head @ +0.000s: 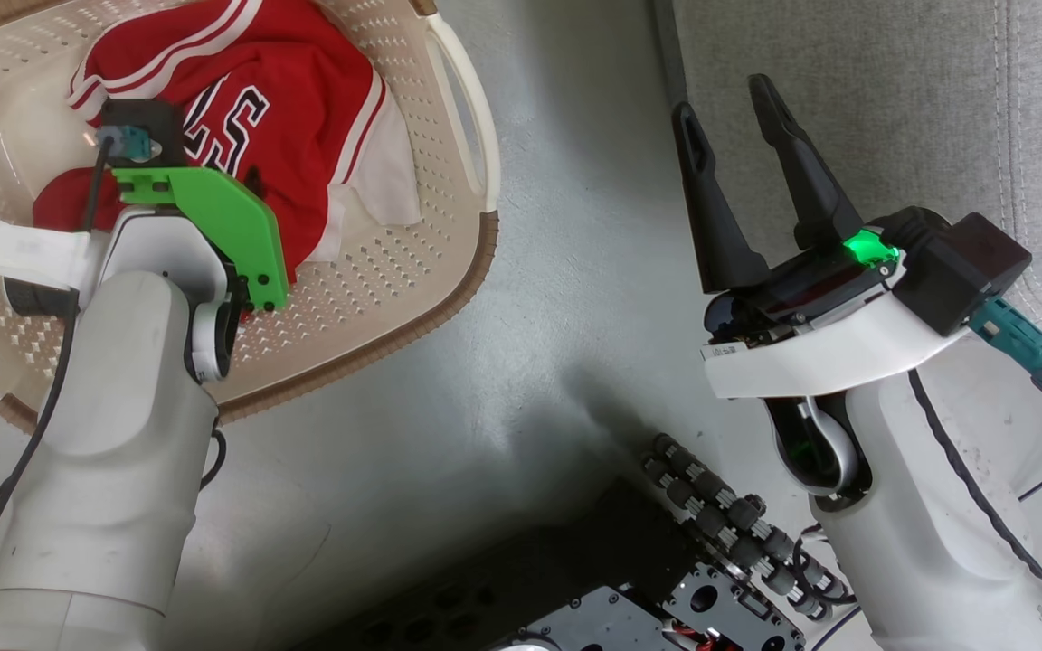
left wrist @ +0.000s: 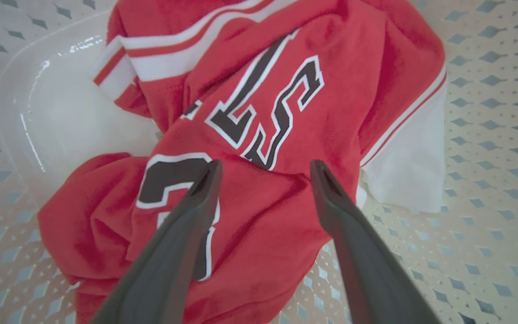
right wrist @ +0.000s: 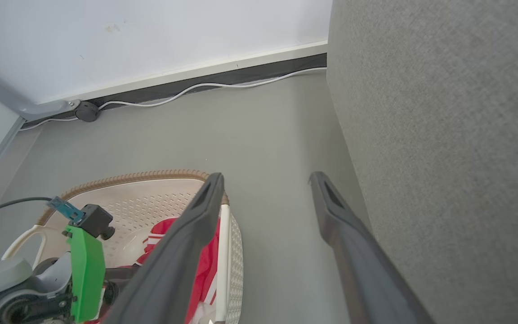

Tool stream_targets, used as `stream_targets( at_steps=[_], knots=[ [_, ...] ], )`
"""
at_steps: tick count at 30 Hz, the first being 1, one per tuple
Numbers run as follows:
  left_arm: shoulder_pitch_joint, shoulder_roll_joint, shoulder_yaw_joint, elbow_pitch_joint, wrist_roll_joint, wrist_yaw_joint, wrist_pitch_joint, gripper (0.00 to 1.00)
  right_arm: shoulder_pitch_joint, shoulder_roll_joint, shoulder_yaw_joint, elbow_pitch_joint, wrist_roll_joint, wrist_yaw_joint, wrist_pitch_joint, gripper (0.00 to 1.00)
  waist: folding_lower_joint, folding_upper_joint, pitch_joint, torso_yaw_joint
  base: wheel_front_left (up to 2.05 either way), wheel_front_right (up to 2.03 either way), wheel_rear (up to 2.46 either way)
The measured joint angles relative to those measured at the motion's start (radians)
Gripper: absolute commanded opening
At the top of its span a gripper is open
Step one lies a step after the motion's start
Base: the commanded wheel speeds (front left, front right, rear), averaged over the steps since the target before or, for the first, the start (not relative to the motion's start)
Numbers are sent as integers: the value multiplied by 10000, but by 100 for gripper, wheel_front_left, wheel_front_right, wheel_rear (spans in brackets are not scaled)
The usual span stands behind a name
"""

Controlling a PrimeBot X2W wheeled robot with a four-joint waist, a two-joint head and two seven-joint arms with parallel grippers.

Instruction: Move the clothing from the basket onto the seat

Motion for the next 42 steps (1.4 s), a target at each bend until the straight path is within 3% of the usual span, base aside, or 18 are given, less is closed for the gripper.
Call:
stream_targets(
  at_steps=[22, 34, 42],
  knots=[
    [122, -130, -334, 639, -90, -276, 161, 100, 300, 2, -159, -75, -2, -88, 0, 100, 0, 0, 160, 186, 0, 0, 0],
    [92, -299, -339, 522, -583, -606, -430, 100, 411, 6, -219, -82, -2, -86, 0, 100, 0, 0, 227, 222, 0, 0, 0],
    [-8, -313, -251, 504, -583, -560, -851, 100, 418, 6, -261, -90, -13, -84, 0, 100, 0, 0, 250, 252, 0, 0, 0]
  ],
)
